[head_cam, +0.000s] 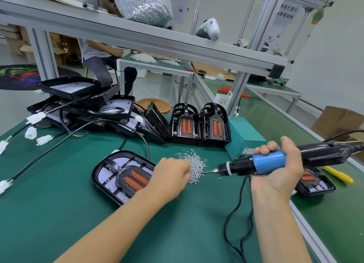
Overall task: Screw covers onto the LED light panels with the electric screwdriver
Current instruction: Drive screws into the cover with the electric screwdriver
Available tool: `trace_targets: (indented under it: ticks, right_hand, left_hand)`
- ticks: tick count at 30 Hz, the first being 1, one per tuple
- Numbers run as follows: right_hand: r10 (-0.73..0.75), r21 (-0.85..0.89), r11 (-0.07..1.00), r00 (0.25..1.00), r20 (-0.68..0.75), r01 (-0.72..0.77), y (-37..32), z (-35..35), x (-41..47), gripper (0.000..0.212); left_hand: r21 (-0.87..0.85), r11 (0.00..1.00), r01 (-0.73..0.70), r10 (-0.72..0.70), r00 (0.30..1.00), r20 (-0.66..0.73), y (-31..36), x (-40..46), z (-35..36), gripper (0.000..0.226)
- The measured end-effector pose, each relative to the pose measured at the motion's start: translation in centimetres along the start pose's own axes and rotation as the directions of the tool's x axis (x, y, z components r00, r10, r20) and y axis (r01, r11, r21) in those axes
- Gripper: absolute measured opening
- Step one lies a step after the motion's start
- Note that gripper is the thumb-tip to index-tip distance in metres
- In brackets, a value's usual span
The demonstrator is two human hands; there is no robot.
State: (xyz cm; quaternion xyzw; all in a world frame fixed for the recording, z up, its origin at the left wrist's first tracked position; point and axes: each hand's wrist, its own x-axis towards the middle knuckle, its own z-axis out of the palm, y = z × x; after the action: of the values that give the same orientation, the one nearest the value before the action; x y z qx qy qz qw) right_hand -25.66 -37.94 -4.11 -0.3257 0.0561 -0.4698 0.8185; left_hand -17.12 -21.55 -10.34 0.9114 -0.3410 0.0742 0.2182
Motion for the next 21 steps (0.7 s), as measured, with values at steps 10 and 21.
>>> trace_targets:
  ticks: [10, 21]
  right_hand:
    - [0.019, -0.011, 1.0, 0.997, 0.079, -0.018, 0.9, 1.8, -1.2, 0.012]
    - [0.072, 0.093, 0.992, 0.982, 0.176, -0.089, 1.7, 6.3, -3.6, 0.012]
  left_hand:
    - [-0.916, 0.348, 0.198, -0.329, 0.941, 0.079, -4.7, -2.0, -4.3, 0.017]
    - [-0.962, 0.067, 0.266, -0.376, 0.9, 0.223, -5.7, -4.6, -5.0, 0.009]
